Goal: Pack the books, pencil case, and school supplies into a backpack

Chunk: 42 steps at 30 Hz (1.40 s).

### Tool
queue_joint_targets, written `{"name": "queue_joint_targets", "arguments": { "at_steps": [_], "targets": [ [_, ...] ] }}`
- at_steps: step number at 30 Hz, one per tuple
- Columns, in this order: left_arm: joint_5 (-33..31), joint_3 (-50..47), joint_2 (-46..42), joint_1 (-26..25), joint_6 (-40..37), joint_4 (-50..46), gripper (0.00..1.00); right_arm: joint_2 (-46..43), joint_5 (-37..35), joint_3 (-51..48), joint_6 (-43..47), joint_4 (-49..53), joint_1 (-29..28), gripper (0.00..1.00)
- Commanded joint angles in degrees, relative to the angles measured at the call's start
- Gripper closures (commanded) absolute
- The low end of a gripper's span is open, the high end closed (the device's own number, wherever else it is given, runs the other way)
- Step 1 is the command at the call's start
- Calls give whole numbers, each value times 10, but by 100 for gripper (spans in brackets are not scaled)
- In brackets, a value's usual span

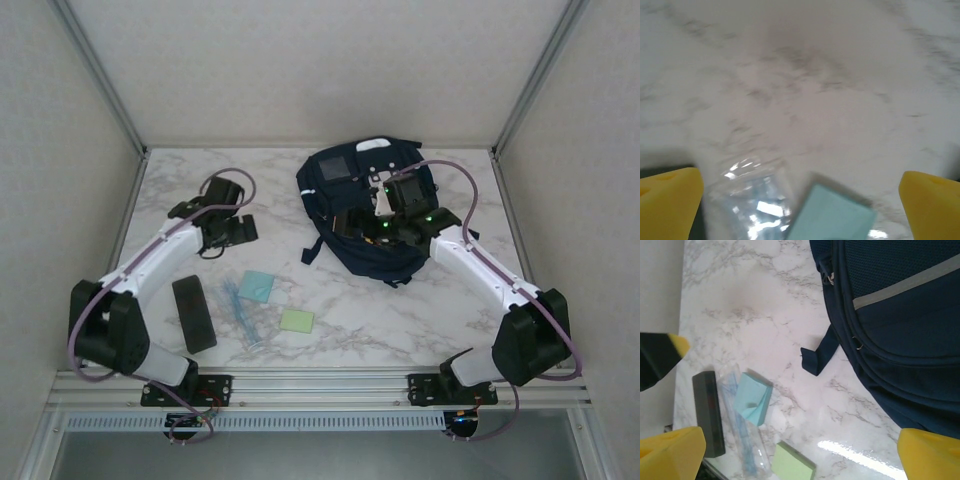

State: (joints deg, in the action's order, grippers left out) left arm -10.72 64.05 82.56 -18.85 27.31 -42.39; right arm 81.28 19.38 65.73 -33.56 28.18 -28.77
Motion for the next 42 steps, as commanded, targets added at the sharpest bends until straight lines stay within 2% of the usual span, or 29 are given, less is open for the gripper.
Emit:
{"name": "queue_joint_targets", "arguments": {
  "at_steps": [1,5,10,20,23,25,27,29,31,33,38,42],
  "targets": [
    [-63,-51,-57,40,54,-64,0,8,-57,-7,21,3,-6,1],
    [-50,-113,-113,111,95,-74,0,28,-74,-6,22,-17,-11,1],
    [-24,-179,-140,167,109,-54,0,42,-91,-12,21,-30,-11,1],
    [48,-263,-52,174,96,66,0,40,-102,-21,12,-36,-12,1],
    [51,-269,-31,174,85,84,0,40,-105,-21,7,-38,-12,1],
    [47,-272,-19,174,82,89,5,40,-106,-22,3,-40,-11,1],
    [47,-276,-15,174,82,96,13,39,-105,-23,1,-43,-11,1],
    [39,-275,-17,174,85,95,15,37,-106,-25,-1,-43,-11,1],
    [30,-272,-27,174,82,90,30,36,-104,-25,-1,-43,-11,1],
    [16,-267,-44,174,80,81,38,36,-101,-25,0,-43,-11,1],
    [4,-216,-99,174,75,45,43,45,-54,-22,7,-64,-13,1],
    [48,-148,-125,170,97,43,43,59,18,-21,13,-110,-22,1]
  ]
}}
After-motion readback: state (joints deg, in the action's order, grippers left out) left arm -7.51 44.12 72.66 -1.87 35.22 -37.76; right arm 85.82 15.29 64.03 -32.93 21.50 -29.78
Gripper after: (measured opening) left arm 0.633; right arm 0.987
